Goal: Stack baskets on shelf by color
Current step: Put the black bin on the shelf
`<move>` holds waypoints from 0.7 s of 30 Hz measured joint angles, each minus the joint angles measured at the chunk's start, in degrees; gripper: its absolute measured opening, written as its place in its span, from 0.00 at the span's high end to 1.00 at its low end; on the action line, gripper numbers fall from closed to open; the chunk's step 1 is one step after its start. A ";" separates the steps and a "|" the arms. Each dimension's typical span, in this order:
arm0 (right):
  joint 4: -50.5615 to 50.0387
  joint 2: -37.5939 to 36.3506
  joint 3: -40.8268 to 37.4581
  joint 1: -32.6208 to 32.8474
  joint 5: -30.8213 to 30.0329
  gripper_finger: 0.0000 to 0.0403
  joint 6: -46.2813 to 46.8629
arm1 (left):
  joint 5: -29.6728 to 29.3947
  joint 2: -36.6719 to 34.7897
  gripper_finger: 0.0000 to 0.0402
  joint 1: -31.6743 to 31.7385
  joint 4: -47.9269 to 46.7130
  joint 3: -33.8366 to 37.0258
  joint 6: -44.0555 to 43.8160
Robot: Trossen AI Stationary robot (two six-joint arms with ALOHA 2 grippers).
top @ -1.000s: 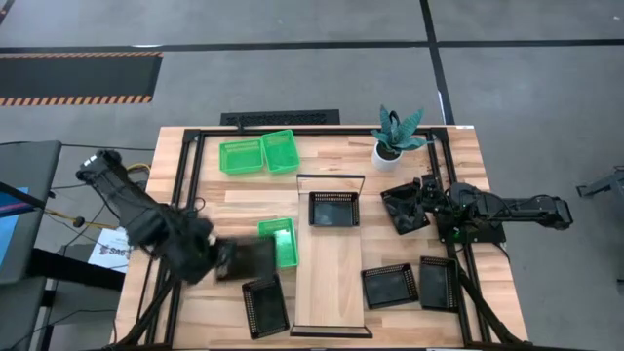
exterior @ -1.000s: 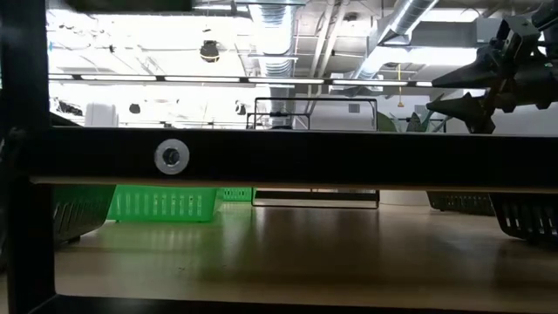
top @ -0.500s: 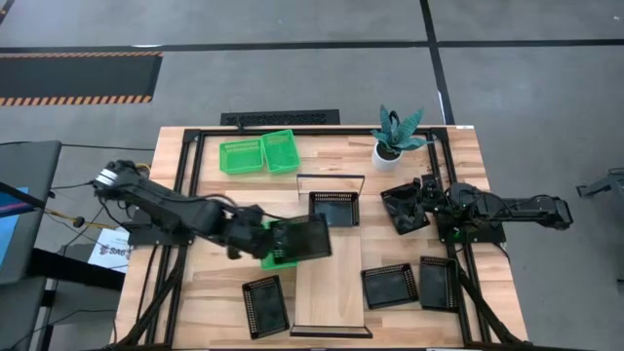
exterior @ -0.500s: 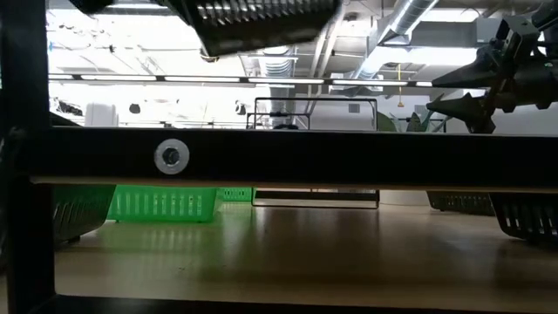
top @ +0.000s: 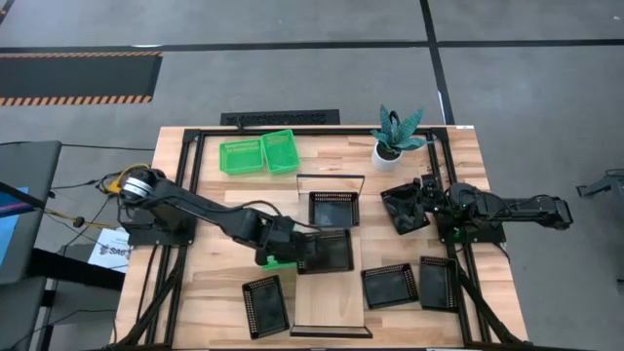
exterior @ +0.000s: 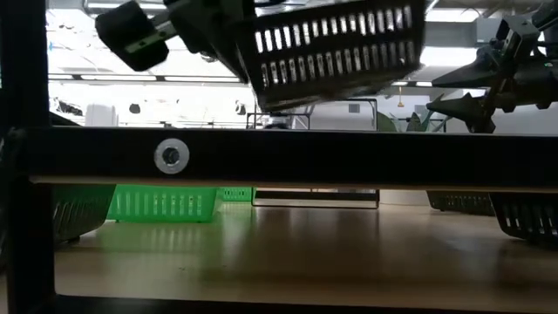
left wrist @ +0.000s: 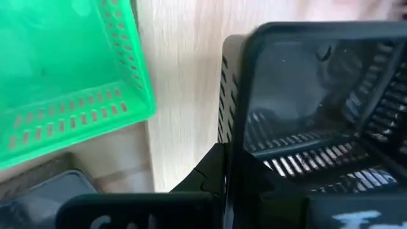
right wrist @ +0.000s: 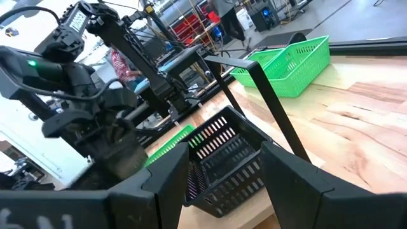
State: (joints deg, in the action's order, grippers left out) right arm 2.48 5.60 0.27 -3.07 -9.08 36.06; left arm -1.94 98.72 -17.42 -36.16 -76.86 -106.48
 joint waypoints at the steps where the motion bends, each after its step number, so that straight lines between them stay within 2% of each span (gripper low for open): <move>1: -0.02 0.00 0.00 0.00 0.00 0.46 0.02 | 0.17 0.20 1.00 0.03 -0.31 0.01 -0.10; 13: -0.05 0.00 0.00 0.07 0.00 0.46 -0.02 | 1.18 1.76 1.00 2.17 0.74 0.00 1.37; 21: -0.07 0.00 0.00 0.07 0.00 0.46 -0.05 | 0.65 1.74 1.00 2.99 2.54 0.02 6.39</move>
State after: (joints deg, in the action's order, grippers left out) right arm 2.41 5.61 0.27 -3.01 -9.08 36.01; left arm -1.29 100.47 -14.44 -33.62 -76.84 -100.09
